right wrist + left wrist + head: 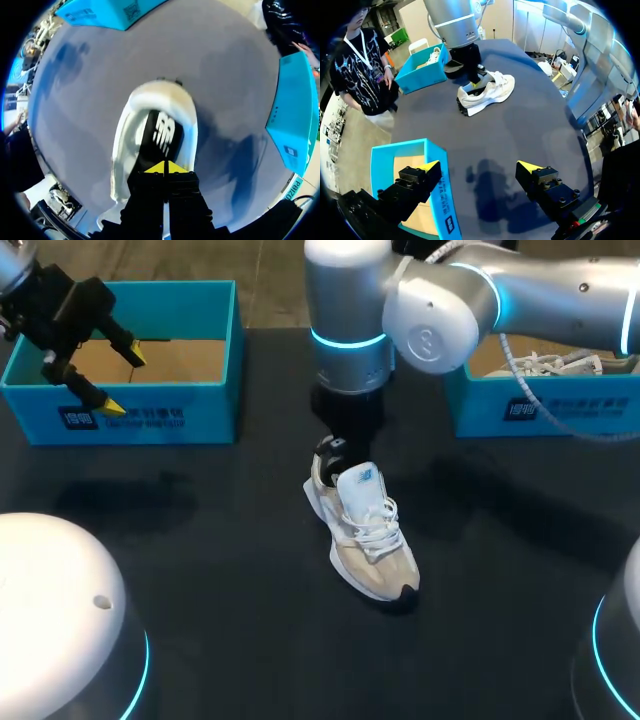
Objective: Take the shoe out of the shoebox, open the shoe tongue, remove and reinsert the insole, then place the shoe into the shoebox
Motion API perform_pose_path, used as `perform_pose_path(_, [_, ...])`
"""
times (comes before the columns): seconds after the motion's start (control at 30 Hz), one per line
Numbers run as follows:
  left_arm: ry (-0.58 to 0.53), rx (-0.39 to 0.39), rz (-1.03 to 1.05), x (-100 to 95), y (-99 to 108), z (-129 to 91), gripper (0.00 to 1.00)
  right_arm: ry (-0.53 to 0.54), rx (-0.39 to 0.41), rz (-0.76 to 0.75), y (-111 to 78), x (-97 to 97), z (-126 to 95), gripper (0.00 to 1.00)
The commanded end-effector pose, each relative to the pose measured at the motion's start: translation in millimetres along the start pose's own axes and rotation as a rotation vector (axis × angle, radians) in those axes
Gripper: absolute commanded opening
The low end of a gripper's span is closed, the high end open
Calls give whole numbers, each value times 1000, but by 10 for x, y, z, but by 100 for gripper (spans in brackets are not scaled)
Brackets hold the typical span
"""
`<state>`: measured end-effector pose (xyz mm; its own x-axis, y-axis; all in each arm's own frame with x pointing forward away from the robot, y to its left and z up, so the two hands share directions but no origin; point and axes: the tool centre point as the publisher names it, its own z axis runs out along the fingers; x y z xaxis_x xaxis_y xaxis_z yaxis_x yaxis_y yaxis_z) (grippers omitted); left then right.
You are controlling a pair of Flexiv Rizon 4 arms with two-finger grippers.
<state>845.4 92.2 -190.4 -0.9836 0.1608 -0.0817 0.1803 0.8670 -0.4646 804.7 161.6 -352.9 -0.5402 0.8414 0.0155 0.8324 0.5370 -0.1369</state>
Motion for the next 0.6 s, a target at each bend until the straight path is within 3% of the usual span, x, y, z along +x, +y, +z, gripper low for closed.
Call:
perform_pose_path(0.03, [1,-2,0,1,1,-6,100,5,26,-3,-35,31,-13,0])
perform_pose_path(0.37, [1,-2,0,1,1,-6,100,20,56,10,-133,116,-8,2])
perform_pose_path(0.4, [1,-2,0,1,1,-6,100,24,57,9,-134,125,-2,33])
perform_pose_path(0.47, [1,-2,0,1,1,-6,100,28,56,9,-136,135,5,55])
perform_pose_path(0.53, [1,-2,0,1,1,-6,100,32,57,9,-135,142,7,85])
perform_pose_path(0.6, [1,-2,0,1,1,-6,100,35,56,7,-128,156,4,100])
